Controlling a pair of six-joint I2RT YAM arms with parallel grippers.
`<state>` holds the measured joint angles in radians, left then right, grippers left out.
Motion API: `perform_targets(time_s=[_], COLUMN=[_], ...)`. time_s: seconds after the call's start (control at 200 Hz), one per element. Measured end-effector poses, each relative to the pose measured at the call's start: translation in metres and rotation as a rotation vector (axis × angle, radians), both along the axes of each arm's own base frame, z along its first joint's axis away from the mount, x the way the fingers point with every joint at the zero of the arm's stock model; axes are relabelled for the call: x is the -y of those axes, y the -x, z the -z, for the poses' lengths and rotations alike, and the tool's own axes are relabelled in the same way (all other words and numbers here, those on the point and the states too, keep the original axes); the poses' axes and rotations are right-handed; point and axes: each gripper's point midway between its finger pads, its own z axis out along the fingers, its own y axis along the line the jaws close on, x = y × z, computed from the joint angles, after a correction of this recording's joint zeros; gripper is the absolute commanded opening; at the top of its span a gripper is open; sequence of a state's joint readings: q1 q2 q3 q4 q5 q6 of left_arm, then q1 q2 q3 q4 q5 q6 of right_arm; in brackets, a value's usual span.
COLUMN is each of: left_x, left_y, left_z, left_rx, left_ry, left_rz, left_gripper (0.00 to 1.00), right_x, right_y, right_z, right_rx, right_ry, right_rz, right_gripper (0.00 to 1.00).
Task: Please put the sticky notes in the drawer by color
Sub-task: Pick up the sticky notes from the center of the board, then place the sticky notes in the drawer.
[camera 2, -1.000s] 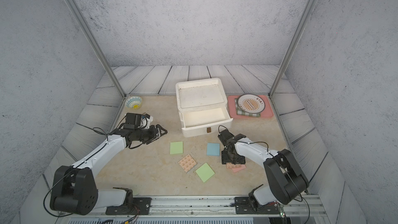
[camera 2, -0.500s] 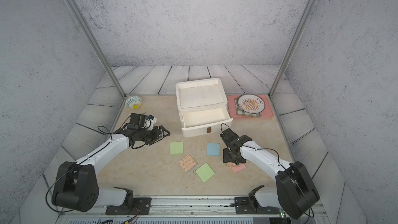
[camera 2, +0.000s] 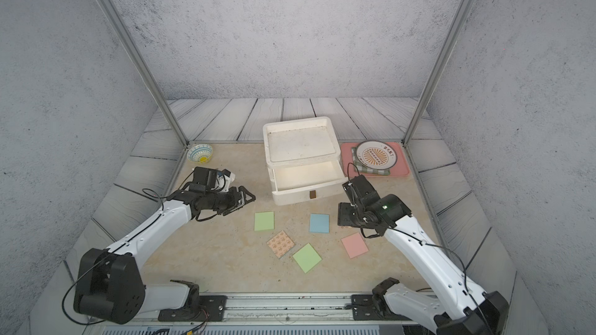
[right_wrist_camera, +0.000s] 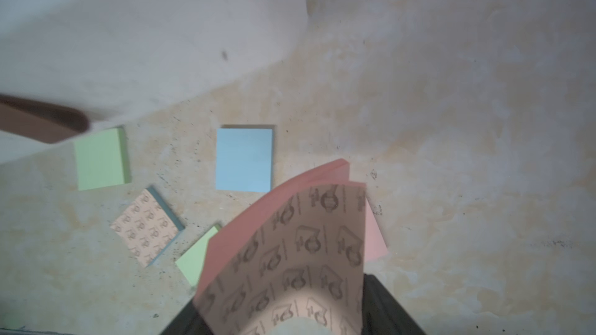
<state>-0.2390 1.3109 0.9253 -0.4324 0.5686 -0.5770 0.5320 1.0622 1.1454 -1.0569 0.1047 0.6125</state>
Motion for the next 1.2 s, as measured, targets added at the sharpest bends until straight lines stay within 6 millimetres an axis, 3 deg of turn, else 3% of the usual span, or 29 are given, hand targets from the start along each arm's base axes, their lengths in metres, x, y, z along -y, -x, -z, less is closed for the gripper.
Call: perform_targets(time_s=[0.235, 0.425, 0.52, 0.671, 0.766, 0.886, 1.201], left_x=[0.014, 0.021, 0.023, 0.026, 0.027, 0.026, 0.026], left_y=[-0.004, -0.004, -0.004, -0.003, -0.003, -0.003, -0.004], left_z=[-0.070, -0.105, -0.106, -0.097, -0.093, -0.091, -0.088], left_rx=[0.141, 0.219, 0.218, 0.189, 0.172, 0.172, 0.167], left_ry=[0.032, 0.043, 0.042, 0.034, 0.028, 0.022, 0.015], left_rz=[0.035, 0.049, 0.053, 0.062, 0.065, 0.065, 0.068], left_gripper=[0.78, 0.78, 0.78, 0.78, 0.78, 0.78, 0.78], right_x=[-0.020, -0.053, -0.072, -0.096, -0.106, -0.110, -0.106], right_y=[-0.027, -0.075, -0.102, -0.137, -0.150, -0.154, -0.149], right_z=[-0.084, -0.113, -0.110, -0.087, -0.068, -0.053, -0.058], right_rx=[0.148, 0.196, 0.194, 0.151, 0.115, 0.083, 0.083], right_ry=[-0.083, -0.095, -0.095, -0.075, -0.058, -0.043, -0.038], right_rz=[-0.042, -0.096, -0.124, -0.159, -0.173, -0.188, -0.186], right_gripper=[0.68, 0.69, 0.70, 0.73, 0.83, 0.95, 0.96])
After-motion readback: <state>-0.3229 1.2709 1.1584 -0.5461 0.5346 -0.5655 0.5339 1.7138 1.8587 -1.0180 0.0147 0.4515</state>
